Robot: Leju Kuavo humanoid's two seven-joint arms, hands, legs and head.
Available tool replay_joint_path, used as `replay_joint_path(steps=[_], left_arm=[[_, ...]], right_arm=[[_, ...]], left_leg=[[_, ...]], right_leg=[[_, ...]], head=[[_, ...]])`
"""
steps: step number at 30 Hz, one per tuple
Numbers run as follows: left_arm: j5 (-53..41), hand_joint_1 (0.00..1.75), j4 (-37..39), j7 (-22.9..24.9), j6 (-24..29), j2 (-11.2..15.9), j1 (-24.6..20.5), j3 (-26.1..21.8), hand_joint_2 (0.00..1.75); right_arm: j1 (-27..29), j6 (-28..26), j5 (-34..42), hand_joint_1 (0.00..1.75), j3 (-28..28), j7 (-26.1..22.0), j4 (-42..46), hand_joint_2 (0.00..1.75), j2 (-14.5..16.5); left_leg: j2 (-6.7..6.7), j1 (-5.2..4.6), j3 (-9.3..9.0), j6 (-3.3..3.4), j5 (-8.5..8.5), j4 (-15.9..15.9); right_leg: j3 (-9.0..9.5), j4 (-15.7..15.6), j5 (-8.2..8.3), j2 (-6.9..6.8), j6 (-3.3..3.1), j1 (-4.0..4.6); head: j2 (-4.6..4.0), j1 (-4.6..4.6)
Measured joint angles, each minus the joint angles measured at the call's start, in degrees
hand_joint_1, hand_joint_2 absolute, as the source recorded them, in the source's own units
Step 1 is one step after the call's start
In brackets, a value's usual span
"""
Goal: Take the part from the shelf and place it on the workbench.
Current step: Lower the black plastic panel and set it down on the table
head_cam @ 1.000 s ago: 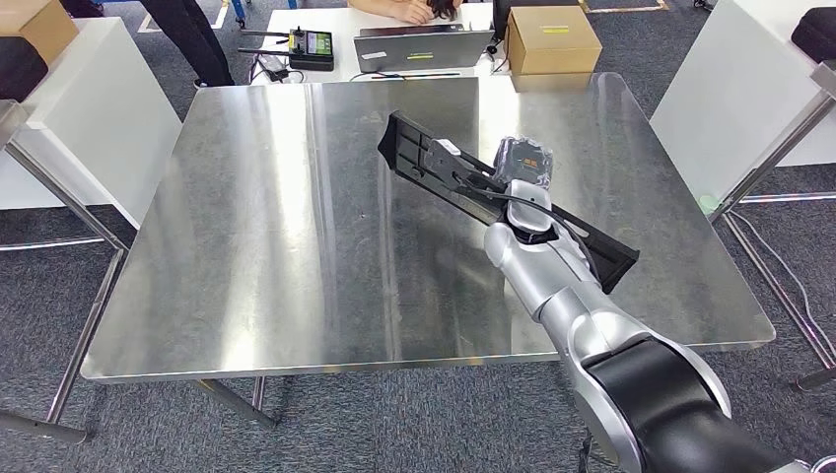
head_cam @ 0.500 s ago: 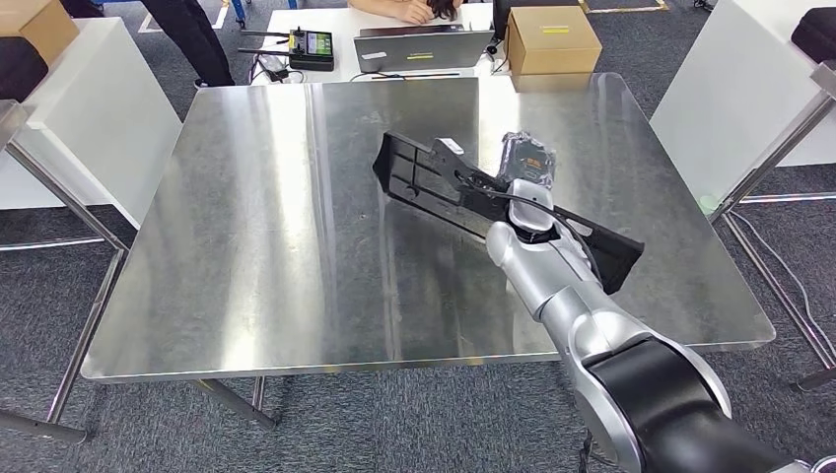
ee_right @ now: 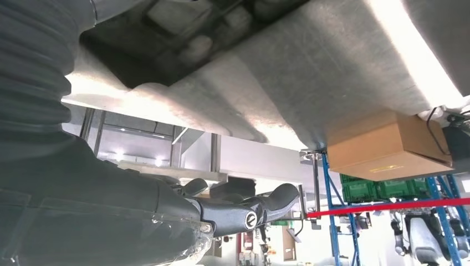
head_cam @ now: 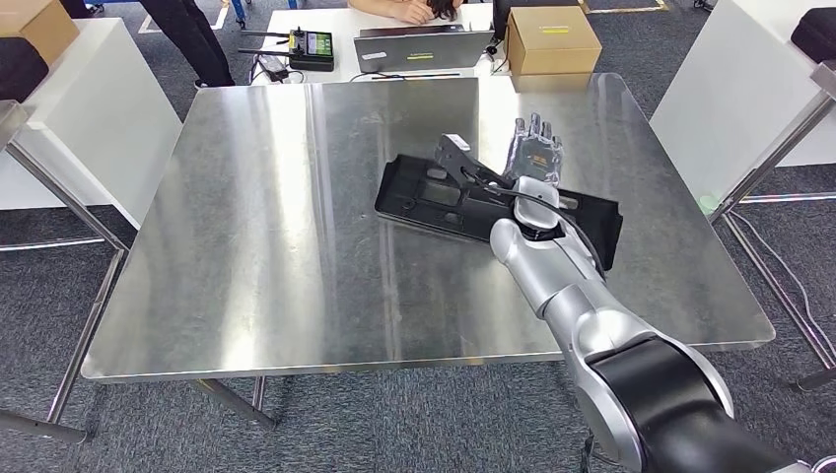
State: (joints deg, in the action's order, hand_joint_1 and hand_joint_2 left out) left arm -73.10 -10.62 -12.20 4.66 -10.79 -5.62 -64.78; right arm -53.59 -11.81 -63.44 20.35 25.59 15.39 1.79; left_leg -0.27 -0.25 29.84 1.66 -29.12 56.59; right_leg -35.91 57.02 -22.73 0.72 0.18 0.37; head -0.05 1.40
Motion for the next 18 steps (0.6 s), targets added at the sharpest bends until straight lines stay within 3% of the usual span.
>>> replay_joint_path(steps=[1, 5, 18], left_arm=[[0.0, 0.0, 0.0, 0.0, 0.0, 0.0, 0.0, 0.0, 1.75], [0.0, 0.0, 0.0, 0.0, 0.2, 0.1, 0.0, 0.0, 0.0], [-0.7, 0.0, 0.0, 0.0, 1.1, 0.3, -0.1, 0.0, 0.0]], right_arm=[[0.0, 0.0, -0.2, 0.0, -0.2, 0.0, 0.0, 1.75, 0.0], [-0.1, 0.0, -0.7, 0.0, -0.7, 0.1, 0.0, 1.75, -0.2], [-1.6, 2.7, 0.9, 0.0, -7.3, 1.1, 0.0, 1.75, -2.0]], left_leg=[[0.0, 0.0, 0.0, 0.0, 0.0, 0.0], [0.0, 0.0, -0.01, 0.0, 0.0, 0.0], [0.01, -0.02, 0.0, 0.01, -0.01, 0.0]], right_leg=[[0.0, 0.0, 0.0, 0.0, 0.0, 0.0], [0.0, 0.0, 0.0, 0.0, 0.0, 0.0], [0.01, 0.0, 0.0, 0.01, 0.0, -0.01]], head=[[0.0, 0.0], [0.01, 0.0], [0.01, 0.0]])
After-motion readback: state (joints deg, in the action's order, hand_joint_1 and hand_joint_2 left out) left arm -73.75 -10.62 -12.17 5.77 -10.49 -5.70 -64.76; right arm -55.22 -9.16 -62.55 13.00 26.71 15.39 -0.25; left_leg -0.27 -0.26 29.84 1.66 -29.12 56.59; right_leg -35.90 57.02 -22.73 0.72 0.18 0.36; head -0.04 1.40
